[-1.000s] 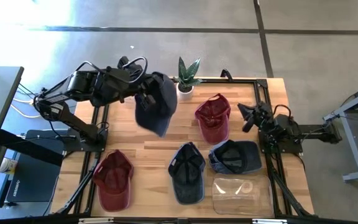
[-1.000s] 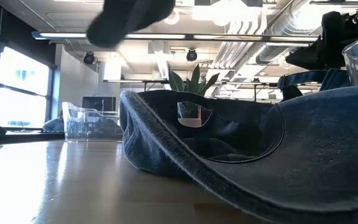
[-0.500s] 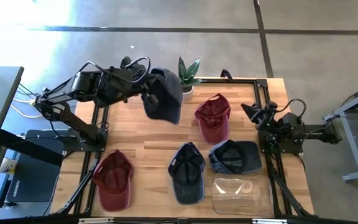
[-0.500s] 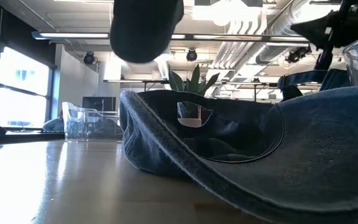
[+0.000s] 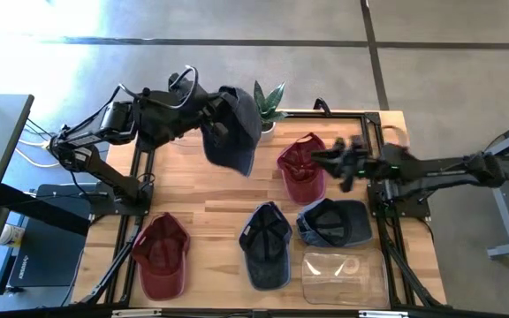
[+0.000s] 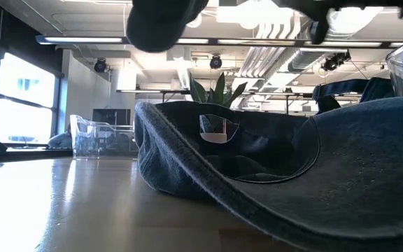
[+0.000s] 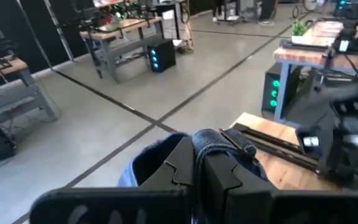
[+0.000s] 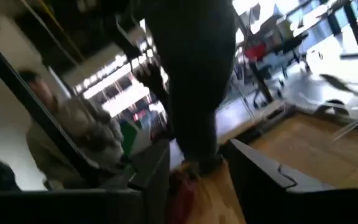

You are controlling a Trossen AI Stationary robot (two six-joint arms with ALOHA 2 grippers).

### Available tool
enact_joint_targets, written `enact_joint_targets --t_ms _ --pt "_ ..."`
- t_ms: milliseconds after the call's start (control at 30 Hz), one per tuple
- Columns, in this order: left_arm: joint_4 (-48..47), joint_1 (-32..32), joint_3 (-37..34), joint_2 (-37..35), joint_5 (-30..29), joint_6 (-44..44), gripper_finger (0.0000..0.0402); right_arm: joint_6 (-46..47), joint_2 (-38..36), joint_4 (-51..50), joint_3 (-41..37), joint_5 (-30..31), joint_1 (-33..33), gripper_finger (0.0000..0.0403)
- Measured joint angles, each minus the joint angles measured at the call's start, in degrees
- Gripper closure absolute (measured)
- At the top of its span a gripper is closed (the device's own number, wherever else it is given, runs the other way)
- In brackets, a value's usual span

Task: Pick & Place hat
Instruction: Put the left blue cap into the top transparent bin

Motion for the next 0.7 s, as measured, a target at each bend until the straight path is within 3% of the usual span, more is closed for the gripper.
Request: enact_joint_targets --t_ms 133,267,433,700 --pt "0.3 0.0 0.0 0.0 -2.6 0.3 0.0399 -6.2 13.1 -6.0 10.2 -1.8 0.6 0.0166" --pt "1.8 0.0 0.0 0.0 -3.9 2.4 0.0399 -10.1 24.4 -9.9 19.3 6.6 2.2 0.0127" --pt "2.2 0.0 0.0 0.0 -3.8 4.5 0.0399 -12.7 35.9 -9.8 28.7 13.5 3.7 0.0123" --pt "2.2 0.0 0.0 -0.5 -2.4 7.2 0.0399 -11.7 49.2 -10.0 41.1 16.2 5.9 0.0148"
